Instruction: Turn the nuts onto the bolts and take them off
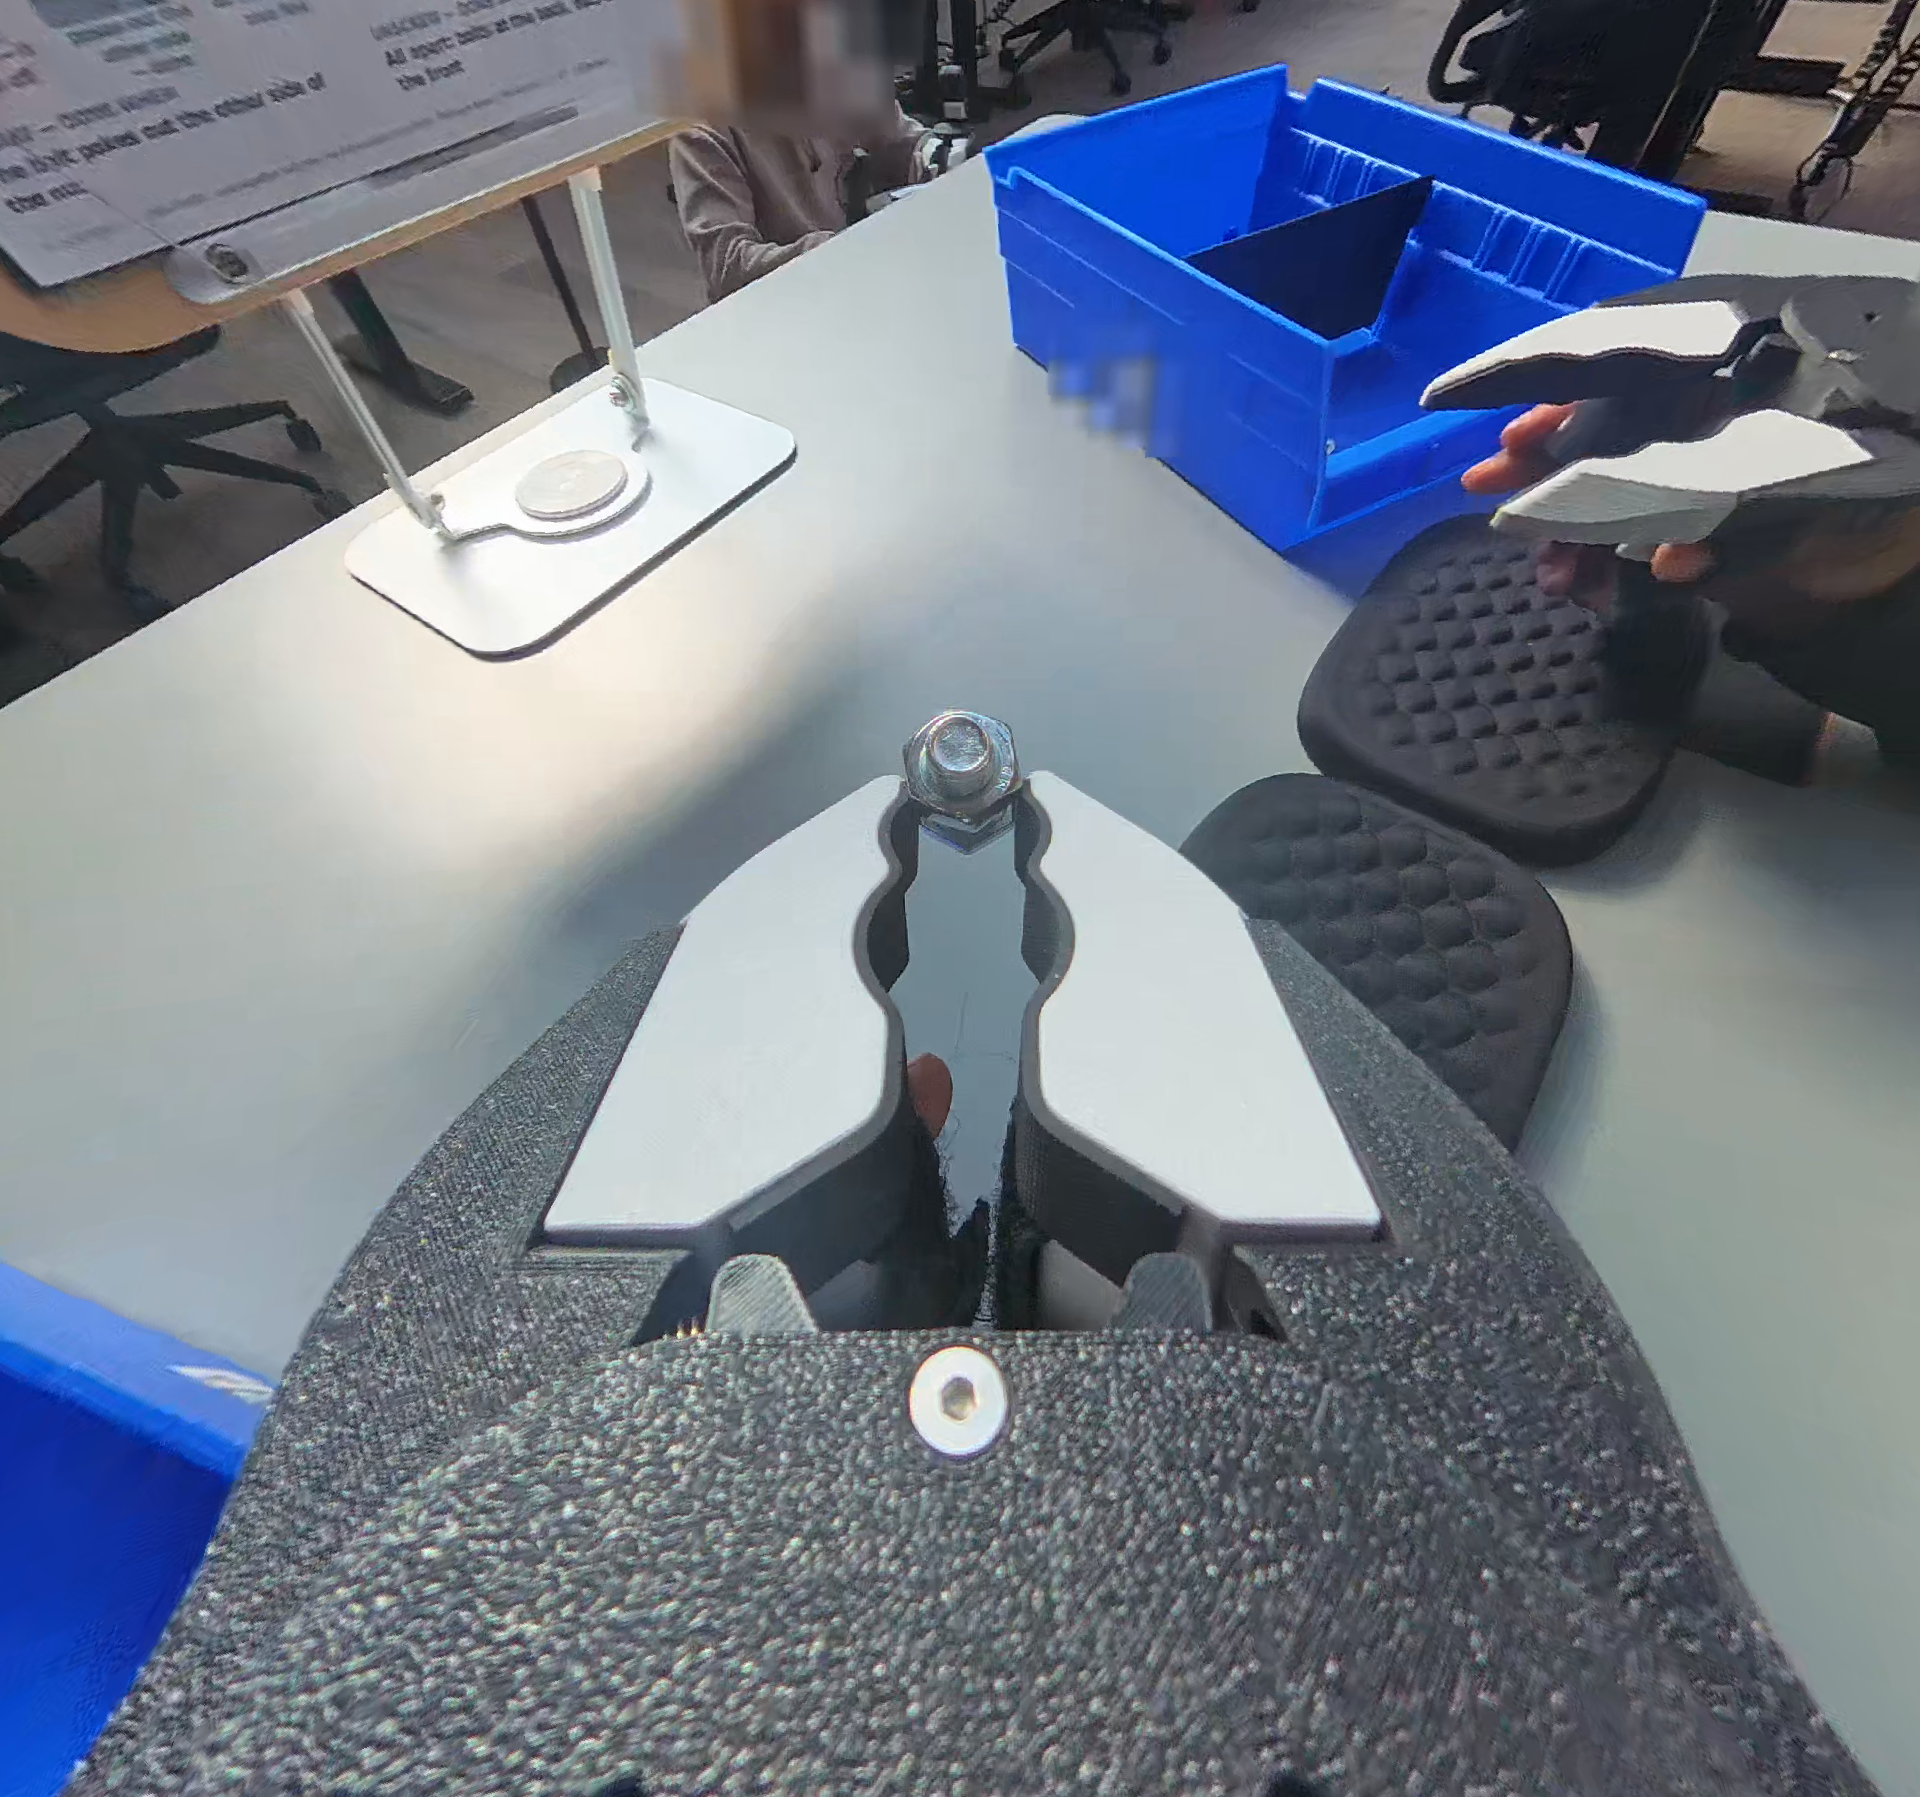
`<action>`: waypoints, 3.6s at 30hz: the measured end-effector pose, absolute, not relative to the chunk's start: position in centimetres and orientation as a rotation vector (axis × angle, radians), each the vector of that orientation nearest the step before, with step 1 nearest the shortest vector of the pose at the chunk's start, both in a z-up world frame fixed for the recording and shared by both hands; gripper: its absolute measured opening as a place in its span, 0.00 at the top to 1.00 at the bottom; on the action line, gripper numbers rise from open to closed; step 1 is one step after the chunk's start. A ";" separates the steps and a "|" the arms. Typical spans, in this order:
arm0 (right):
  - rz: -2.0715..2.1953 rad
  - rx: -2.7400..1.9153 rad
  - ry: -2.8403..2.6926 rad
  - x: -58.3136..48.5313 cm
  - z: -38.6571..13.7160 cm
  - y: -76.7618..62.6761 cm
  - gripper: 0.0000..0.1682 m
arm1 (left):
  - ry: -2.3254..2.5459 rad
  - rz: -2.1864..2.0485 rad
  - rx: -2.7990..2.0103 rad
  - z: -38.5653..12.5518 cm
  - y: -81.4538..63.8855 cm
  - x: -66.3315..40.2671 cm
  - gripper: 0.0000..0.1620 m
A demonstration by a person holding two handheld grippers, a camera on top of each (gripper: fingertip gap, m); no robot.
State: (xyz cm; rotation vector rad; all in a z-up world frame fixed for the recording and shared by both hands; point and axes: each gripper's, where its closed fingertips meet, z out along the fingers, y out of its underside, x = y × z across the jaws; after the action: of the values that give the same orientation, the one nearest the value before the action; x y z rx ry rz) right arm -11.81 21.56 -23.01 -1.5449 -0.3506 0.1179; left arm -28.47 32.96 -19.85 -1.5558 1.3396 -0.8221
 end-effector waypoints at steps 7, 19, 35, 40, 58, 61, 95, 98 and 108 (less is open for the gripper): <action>0.285 -1.730 -0.467 -17.9 -22.0 21.9 0.74 | 1.495 -0.726 -1.569 -26.1 27.1 -22.4 0.89; 0.198 -2.046 -0.617 -20.9 -25.4 24.4 0.85 | 1.541 -0.624 -1.579 -28.4 24.7 -19.9 0.89; 0.434 -1.922 -0.676 -19.7 -21.8 23.8 0.95 | 1.537 -0.973 -1.328 -26.5 23.4 -18.1 0.69; 0.554 -1.877 -0.714 -19.4 -19.1 23.3 0.95 | 1.321 -1.494 -1.087 -22.1 21.7 -17.5 0.72; 0.471 -1.993 -0.809 -20.2 -19.8 23.3 0.95 | 1.373 -1.391 -1.101 -23.2 21.4 -16.5 0.84; 0.457 -1.996 -0.774 -20.0 -19.6 23.3 0.95 | 1.343 -1.346 -1.126 -23.3 22.0 -16.3 0.87; 0.594 -1.515 -0.596 -21.1 -19.5 23.3 0.56 | 1.423 -1.634 -1.037 -22.9 20.5 -17.9 0.92; 0.544 -1.505 -0.593 -21.4 -20.3 24.3 0.57 | 1.436 -1.628 -1.032 -23.1 20.3 -17.9 0.92; 0.543 -1.511 -0.584 -21.4 -20.6 24.8 0.68 | 1.430 -1.606 -1.032 -23.2 20.4 -17.8 0.92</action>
State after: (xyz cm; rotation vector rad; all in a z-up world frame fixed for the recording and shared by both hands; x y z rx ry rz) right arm -21.39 24.76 -20.61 -1.5108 -0.5838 0.5433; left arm -17.83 20.37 -23.16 -1.0322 1.4296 -1.6063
